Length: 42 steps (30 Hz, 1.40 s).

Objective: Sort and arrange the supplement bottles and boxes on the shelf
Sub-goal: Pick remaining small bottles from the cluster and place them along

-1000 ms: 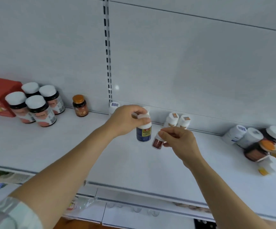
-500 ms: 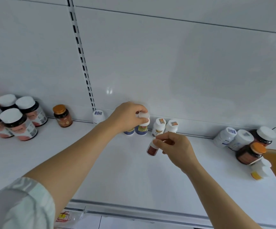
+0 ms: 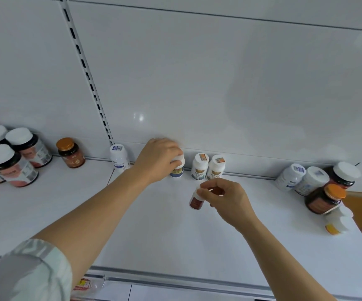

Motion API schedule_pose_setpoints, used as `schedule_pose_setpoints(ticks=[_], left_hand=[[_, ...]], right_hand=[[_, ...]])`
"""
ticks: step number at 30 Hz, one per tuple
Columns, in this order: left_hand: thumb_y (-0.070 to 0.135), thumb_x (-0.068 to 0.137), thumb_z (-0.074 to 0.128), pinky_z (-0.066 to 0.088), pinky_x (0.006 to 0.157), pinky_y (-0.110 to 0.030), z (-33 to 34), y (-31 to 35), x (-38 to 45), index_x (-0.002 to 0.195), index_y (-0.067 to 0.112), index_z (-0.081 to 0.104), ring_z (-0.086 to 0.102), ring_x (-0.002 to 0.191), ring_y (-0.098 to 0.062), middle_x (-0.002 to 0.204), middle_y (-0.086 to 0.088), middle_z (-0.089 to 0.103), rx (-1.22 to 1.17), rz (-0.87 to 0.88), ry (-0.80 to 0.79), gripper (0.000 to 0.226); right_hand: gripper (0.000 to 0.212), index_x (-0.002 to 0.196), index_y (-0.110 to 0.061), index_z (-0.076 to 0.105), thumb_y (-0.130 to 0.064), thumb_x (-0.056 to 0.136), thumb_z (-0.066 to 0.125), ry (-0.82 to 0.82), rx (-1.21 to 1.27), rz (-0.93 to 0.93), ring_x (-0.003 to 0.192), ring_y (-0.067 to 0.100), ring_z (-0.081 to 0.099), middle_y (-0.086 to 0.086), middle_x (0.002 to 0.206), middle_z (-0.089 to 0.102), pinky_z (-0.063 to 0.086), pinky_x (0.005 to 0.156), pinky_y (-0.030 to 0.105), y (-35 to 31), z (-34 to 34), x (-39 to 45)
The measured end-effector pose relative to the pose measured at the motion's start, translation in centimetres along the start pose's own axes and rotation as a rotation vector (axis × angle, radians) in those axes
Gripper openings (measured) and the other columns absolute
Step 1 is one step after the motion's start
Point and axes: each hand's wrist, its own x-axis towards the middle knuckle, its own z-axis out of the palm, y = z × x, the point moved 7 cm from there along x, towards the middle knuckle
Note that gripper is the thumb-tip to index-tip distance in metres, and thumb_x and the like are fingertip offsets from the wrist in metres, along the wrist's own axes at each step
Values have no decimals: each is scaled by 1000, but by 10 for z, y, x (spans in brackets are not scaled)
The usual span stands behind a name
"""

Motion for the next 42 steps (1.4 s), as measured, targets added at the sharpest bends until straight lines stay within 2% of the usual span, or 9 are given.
schedule_pose_setpoints(ticks=[6,12,17,22,26,29,33,37,42], left_hand=[[20,77,74,41,83,-36,3,3,-3,95,16,73,61,95,-25,98,3,68,42,25,41,18],[18,77,74,41,78,-35,7,1,-4,92,14,70,58,90,-27,97,-1,60,65,-15,40,15],[25,82,74,44,83,-39,2,-1,-10,103,12,69,57,100,-28,107,-2,60,27,-79,45,26],[31,87,67,47,82,-40,-17,-8,-34,106,18,69,59,94,-27,103,0,62,-48,-137,127,24],[37,87,57,51,77,-40,-37,-17,-71,106,17,69,61,92,-25,103,1,64,-92,-216,163,30],[35,90,61,52,74,-39,-55,-29,-102,108,19,68,62,91,-23,104,2,65,-84,-252,197,26],[34,92,61,51,78,-37,-82,-51,-147,111,18,69,61,92,-22,106,1,65,-91,-334,242,26],[36,93,61,48,84,-30,-111,-77,-202,114,18,69,60,101,-19,112,4,65,-77,-390,281,29],[36,93,62,49,86,-33,-148,-112,-281,115,18,68,59,102,-19,111,4,65,-90,-448,286,29]], right_hand=[[4,85,-35,74,-34,82,78,5,-16,-19,65,9,58,-5,78,69,42,53,13,-2,-5,0],[7,88,-28,74,-29,82,78,1,0,-41,78,-3,64,-16,79,72,44,62,8,-10,-10,-1],[6,82,-35,72,-32,82,77,-18,40,-71,72,16,66,-11,75,73,44,58,19,-25,-12,-2],[6,78,-35,74,-33,79,80,9,77,-143,68,9,65,-11,71,70,47,64,19,-44,-3,2],[11,80,-30,73,-36,77,82,-18,62,-171,62,3,59,-9,70,68,43,60,17,-59,25,4],[15,78,-30,70,-38,75,83,-44,22,-185,67,8,64,-6,74,70,44,60,19,-72,50,0],[14,80,-29,69,-37,77,82,-96,-14,-221,70,12,66,-5,75,71,44,57,16,-94,91,-15],[4,82,-27,74,-29,83,77,-155,-28,-274,69,19,66,-2,72,72,44,51,15,-129,137,-43],[14,74,-36,73,-26,82,79,-194,-36,-317,67,14,68,-14,73,73,50,58,18,-166,207,-86]])
